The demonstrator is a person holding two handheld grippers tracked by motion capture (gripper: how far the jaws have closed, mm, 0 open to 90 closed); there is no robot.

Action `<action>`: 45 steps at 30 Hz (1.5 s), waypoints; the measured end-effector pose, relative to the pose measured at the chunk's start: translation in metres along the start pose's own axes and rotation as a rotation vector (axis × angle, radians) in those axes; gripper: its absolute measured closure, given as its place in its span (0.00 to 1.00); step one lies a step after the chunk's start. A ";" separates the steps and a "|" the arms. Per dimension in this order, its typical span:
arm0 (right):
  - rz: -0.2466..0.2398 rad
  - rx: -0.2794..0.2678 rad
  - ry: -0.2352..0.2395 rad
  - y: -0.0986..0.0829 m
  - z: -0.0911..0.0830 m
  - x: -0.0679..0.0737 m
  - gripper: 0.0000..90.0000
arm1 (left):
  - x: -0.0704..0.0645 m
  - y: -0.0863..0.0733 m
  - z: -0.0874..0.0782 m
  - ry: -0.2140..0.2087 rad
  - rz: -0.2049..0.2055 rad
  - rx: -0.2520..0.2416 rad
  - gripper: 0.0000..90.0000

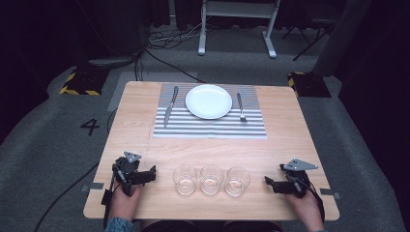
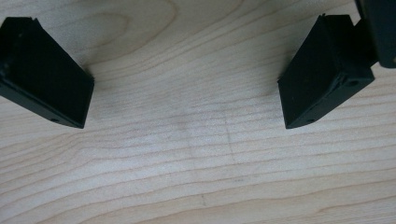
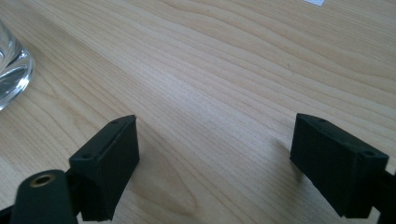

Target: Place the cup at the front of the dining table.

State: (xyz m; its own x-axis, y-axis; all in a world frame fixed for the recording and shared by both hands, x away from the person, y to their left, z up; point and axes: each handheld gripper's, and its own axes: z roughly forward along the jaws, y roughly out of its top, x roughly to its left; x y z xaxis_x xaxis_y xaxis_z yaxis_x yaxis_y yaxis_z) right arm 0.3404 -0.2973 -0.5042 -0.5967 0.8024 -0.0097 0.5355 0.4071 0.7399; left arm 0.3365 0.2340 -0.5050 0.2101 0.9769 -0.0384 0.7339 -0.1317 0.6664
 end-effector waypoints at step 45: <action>-0.057 -0.205 0.097 0.054 -0.076 0.046 0.17 | 0.000 0.000 0.000 0.000 0.000 0.000 0.04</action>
State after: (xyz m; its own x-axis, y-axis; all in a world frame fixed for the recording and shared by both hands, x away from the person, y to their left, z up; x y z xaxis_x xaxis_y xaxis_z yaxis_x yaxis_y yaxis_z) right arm 0.2968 -0.2719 -0.4137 -0.6825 0.7309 0.0019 0.3726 0.3457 0.8612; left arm 0.3365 0.2340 -0.5049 0.2102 0.9769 -0.0384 0.7339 -0.1317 0.6664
